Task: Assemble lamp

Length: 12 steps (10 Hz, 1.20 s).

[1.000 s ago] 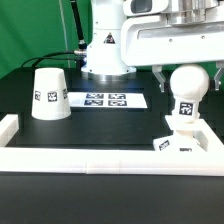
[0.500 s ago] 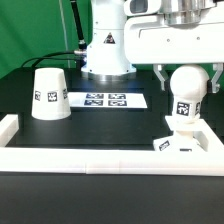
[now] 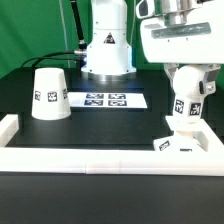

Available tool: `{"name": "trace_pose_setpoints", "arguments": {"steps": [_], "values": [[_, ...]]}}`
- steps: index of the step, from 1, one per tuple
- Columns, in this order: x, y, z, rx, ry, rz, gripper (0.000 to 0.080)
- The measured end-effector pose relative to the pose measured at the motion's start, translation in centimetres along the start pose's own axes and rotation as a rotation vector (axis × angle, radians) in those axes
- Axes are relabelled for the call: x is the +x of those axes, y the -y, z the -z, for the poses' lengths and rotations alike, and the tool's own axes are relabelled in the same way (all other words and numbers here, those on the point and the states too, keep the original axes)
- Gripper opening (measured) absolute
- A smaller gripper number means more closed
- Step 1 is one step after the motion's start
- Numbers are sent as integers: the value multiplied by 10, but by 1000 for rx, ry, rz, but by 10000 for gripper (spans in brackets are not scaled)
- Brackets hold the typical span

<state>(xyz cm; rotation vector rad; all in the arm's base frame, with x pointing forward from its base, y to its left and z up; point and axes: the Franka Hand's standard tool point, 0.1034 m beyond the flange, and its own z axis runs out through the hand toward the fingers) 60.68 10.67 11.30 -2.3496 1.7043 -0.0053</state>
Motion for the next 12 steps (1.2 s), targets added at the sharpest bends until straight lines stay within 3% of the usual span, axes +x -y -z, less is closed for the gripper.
{"name": "trace_pose_setpoints", "arguments": {"steps": [2, 5, 6, 8, 12], "values": [[0, 1, 0, 27, 23, -192, 579], [-2, 2, -1, 28, 28, -246, 579], [-1, 2, -1, 28, 28, -240, 683], [-6, 2, 1, -20, 39, -63, 696], [-7, 3, 1, -26, 35, 262, 698]]}}
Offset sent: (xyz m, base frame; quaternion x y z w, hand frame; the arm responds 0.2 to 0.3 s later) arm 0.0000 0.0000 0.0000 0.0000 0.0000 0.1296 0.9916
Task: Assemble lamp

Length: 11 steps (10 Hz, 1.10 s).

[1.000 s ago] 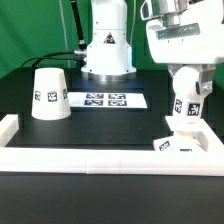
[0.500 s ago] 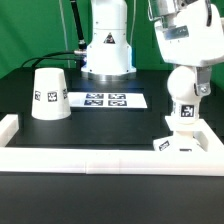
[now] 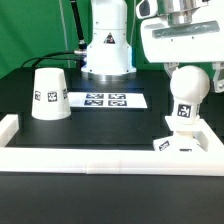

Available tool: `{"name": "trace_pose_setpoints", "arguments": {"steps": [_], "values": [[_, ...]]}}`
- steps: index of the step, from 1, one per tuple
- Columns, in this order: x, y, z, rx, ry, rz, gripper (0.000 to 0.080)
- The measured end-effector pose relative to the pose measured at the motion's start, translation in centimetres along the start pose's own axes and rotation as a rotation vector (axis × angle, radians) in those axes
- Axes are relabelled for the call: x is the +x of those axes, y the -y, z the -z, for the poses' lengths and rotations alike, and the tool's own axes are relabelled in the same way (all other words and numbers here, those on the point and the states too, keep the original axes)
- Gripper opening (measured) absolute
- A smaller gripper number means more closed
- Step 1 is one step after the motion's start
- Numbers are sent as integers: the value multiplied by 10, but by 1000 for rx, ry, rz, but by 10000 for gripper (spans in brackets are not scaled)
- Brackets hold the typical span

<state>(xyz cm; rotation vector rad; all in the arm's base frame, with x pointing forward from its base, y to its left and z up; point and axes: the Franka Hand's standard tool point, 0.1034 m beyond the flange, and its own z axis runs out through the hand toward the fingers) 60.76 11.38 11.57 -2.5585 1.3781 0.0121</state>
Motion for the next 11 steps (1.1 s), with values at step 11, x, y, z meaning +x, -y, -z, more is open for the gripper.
{"name": "trace_pose_setpoints", "arguments": {"steps": [11], "values": [[10, -1, 3, -117, -46, 1113, 698]]}}
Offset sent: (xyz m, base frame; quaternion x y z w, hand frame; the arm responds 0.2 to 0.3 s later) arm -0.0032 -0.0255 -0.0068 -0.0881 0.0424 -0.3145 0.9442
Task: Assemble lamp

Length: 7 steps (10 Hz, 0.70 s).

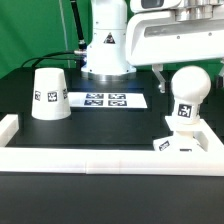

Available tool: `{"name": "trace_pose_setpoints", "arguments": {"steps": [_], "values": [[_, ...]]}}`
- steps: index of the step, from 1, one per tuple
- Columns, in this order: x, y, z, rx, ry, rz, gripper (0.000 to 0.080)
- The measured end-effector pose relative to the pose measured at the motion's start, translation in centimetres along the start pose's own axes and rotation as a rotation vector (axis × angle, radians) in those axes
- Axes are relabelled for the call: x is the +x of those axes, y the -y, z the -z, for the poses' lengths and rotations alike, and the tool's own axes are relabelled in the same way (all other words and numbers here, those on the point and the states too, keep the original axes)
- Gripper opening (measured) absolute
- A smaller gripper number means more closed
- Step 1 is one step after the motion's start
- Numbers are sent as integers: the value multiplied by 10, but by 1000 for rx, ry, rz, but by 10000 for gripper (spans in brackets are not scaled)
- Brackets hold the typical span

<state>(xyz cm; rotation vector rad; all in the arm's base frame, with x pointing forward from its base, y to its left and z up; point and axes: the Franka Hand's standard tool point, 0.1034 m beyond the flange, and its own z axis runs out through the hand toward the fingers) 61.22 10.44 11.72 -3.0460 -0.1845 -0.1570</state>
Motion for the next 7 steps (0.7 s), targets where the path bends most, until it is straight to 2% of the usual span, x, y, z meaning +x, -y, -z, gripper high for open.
{"name": "trace_pose_setpoints", "arguments": {"steps": [5, 6, 7], "values": [[-1, 4, -1, -5, 3, 237, 698], [-1, 3, -2, -5, 4, 236, 678], [-1, 3, -2, -5, 4, 235, 576]]}}
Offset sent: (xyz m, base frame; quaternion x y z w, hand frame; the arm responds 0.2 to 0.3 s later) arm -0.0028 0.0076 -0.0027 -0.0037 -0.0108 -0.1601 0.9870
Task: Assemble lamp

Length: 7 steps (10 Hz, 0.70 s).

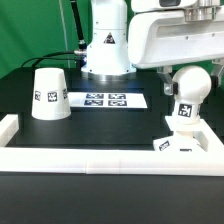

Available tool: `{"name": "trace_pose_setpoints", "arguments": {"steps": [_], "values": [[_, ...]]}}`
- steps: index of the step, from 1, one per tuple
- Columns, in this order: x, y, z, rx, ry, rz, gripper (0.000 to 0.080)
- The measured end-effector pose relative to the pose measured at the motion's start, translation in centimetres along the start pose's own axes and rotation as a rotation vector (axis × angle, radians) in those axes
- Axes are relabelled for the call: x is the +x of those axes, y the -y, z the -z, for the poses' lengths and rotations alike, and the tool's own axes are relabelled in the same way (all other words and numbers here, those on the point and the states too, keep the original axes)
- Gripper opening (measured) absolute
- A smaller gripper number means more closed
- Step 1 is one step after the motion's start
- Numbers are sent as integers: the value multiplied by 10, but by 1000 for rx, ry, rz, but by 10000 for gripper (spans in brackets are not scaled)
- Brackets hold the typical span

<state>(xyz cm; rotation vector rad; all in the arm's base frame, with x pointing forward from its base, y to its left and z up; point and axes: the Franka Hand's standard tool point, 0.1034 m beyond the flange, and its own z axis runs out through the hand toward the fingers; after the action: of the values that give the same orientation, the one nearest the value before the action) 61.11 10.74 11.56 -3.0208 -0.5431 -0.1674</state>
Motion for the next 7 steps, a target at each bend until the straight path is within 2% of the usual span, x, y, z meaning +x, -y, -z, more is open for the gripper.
{"name": "trace_pose_setpoints", "arguments": {"steps": [5, 7], "values": [[0, -1, 0, 0, 0, -138, 577], [-3, -7, -1, 53, -6, -441, 577]]}}
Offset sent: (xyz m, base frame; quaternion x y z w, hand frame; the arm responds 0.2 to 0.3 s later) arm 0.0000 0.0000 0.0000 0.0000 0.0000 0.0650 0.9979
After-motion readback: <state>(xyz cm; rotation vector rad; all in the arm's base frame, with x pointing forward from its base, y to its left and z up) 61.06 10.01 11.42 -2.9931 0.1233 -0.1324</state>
